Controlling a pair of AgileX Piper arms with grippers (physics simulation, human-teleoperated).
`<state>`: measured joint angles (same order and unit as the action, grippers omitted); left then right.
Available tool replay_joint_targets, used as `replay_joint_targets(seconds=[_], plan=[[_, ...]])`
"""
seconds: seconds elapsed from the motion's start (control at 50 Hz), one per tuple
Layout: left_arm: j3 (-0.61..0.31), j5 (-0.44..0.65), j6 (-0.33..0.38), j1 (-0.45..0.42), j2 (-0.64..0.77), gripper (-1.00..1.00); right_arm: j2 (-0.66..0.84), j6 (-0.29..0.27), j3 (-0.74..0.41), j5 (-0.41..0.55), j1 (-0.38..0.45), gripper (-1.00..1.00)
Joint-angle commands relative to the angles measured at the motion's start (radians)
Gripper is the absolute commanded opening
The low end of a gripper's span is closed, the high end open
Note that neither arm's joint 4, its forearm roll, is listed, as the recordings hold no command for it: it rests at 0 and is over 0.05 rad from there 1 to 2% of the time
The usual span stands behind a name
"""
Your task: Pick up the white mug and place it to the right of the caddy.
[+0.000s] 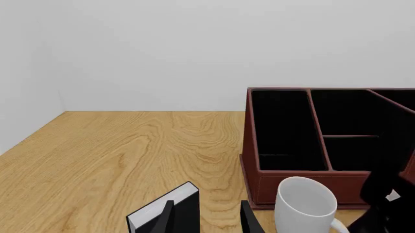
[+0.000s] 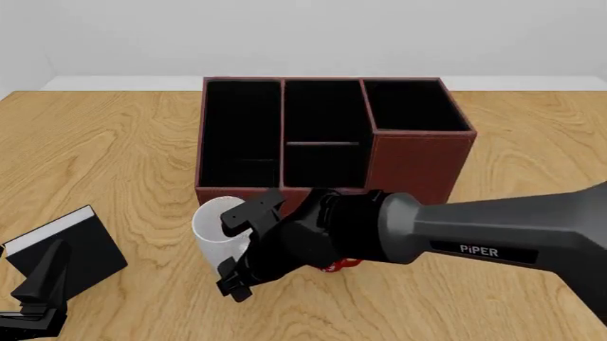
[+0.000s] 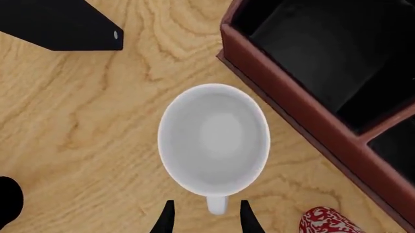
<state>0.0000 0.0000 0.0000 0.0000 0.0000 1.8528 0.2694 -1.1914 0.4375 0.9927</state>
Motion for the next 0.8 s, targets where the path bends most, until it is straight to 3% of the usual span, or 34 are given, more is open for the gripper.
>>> replay_joint_targets(seconds=[0.02,0.14,0.16,0.8], plan=[[0.000,0.000,0.000,0.000,0.000,1.00,0.007,0.011,0.016,-0.017,-0.007,1.00],[0.000,0.000,0.000,0.000,0.000,1.00,0.011,0.008,0.020,-0.021,-0.012,1.00],[0.000,0.000,0.000,0.000,0.000,1.00,0.009,0.011,0.021,-0.021,-0.012,-1.00],[0.000,0.000,0.000,0.000,0.000,1.00,-0.018,-0.059,0.013,0.006,-0.022,-1.00]])
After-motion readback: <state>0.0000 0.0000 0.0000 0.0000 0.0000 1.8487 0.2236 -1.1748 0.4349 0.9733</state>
